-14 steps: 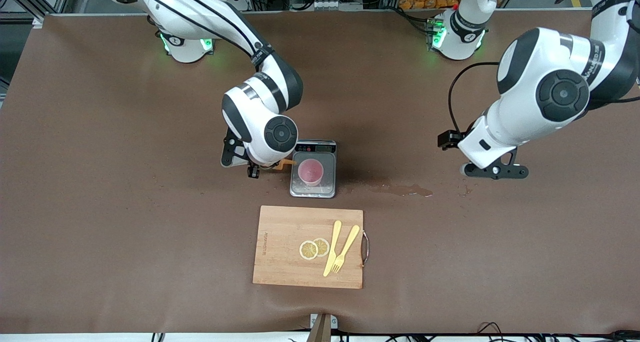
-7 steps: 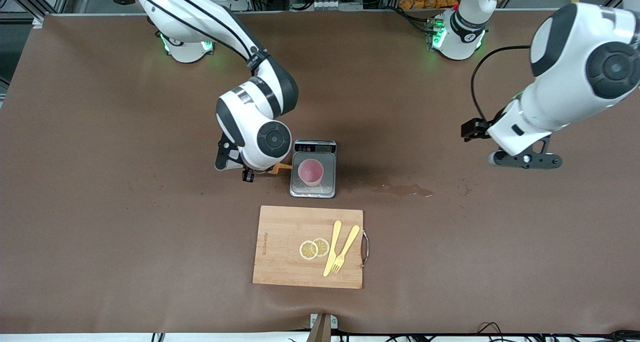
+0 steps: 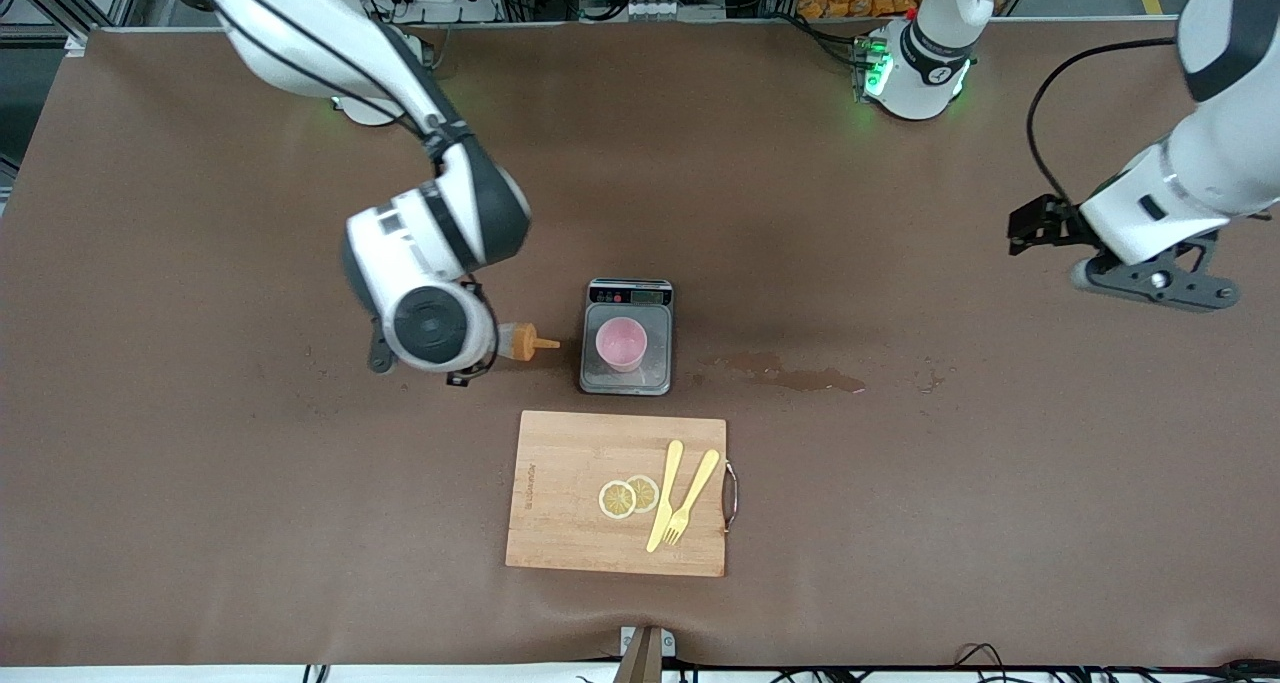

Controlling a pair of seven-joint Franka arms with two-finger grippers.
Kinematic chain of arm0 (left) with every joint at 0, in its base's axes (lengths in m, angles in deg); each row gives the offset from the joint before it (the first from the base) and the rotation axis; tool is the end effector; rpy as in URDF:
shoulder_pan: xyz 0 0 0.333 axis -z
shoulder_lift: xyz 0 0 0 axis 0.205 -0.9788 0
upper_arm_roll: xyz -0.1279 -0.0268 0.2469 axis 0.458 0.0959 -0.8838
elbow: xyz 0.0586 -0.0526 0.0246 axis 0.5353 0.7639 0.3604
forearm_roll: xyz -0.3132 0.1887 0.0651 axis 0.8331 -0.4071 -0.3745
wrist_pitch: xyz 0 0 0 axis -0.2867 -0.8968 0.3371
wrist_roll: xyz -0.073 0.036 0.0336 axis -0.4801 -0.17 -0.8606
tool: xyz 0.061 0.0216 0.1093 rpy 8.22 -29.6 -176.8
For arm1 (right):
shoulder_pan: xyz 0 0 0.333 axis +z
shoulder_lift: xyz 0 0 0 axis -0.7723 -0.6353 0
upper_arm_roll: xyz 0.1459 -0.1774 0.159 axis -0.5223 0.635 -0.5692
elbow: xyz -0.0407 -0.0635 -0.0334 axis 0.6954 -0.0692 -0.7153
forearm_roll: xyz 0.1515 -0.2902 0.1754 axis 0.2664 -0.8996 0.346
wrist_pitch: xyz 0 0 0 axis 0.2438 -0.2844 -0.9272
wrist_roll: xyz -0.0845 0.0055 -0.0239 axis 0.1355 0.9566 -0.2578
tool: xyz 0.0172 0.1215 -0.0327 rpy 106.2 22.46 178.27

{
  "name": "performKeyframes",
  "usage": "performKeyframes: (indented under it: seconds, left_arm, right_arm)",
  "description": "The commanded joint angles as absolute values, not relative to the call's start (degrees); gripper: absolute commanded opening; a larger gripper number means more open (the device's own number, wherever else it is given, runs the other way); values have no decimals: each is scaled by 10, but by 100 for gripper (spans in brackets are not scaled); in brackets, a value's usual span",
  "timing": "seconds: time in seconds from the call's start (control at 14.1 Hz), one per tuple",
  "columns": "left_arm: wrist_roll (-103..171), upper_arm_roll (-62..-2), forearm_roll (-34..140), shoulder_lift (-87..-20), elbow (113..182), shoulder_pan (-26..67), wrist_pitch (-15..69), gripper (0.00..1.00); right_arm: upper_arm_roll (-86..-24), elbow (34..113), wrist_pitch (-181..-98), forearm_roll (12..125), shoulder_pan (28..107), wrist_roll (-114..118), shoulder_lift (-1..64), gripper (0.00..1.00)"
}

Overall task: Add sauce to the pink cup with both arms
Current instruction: 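Carry the bottle back with the right gripper while the left gripper withdraws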

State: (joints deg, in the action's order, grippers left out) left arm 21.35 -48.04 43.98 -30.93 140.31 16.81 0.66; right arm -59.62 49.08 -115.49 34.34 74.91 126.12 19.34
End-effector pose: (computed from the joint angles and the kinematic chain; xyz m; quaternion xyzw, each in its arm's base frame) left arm 0.5369 -0.0679 0.5190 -0.9921 0.1155 0.0480 0.0014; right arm 0.5864 0.2636 0.3169 0.6598 -0.7340 -0.0698 0.1450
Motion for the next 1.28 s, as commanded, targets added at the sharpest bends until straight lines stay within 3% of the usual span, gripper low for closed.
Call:
performKeyframes:
  seconds: [0.0, 0.78, 1.21]
  left_arm:
    - [213, -483, 436, -274, 1421, 173, -3, 100]
    - [219, -483, 448, -253, 1403, 148, -29, 100]
    - [245, -461, 445, -246, 1389, 149, -29, 100]
  right_arm:
    - [-606, 495, -1135, 404, 690, 1196, 227, 35]
    - [-605, 507, -985, 630, 398, 762, 216, 37]
    - [-605, 537, -960, 676, 290, 554, 145, 37]
